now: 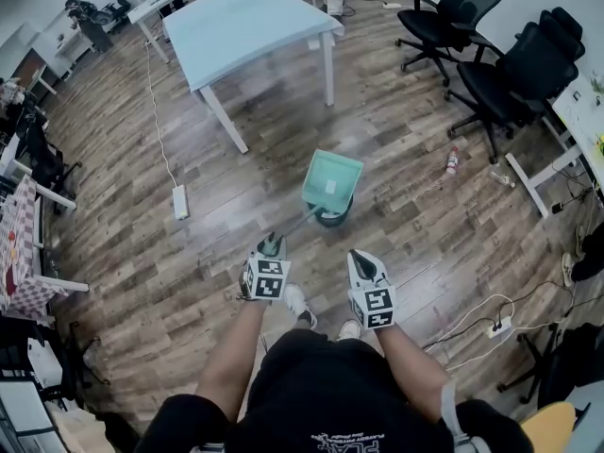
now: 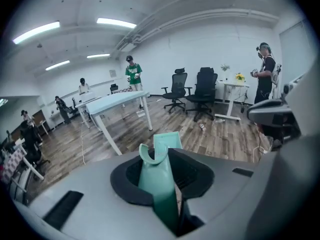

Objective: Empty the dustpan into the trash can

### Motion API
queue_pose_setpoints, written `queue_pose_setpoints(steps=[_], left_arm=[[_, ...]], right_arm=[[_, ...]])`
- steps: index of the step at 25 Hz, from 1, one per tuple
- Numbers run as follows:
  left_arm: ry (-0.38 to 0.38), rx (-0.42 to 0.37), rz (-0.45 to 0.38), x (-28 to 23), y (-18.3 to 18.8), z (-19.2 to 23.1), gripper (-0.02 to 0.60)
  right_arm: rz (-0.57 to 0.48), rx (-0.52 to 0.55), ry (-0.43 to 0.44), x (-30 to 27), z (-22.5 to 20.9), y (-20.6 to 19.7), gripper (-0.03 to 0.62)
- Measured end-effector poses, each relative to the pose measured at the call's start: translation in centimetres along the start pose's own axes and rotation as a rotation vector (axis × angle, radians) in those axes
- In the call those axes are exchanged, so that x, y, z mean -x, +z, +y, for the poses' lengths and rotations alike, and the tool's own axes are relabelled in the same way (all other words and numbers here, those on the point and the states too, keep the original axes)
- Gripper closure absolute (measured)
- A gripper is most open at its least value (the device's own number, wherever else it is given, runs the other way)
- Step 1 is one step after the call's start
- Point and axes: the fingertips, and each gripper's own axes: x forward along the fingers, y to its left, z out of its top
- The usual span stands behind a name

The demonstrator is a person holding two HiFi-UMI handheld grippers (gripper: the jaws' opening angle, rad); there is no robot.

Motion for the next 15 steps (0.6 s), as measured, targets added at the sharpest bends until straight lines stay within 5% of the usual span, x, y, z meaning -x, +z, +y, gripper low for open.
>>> queue_pose_setpoints(steps=[15], left_arm=[[0.220, 0.196, -0.015, 1.6, -1.0, 7.2, 0.485]], right_arm=[[0.010, 0.022, 0.057, -2.7, 2.1, 0.5, 0.571]])
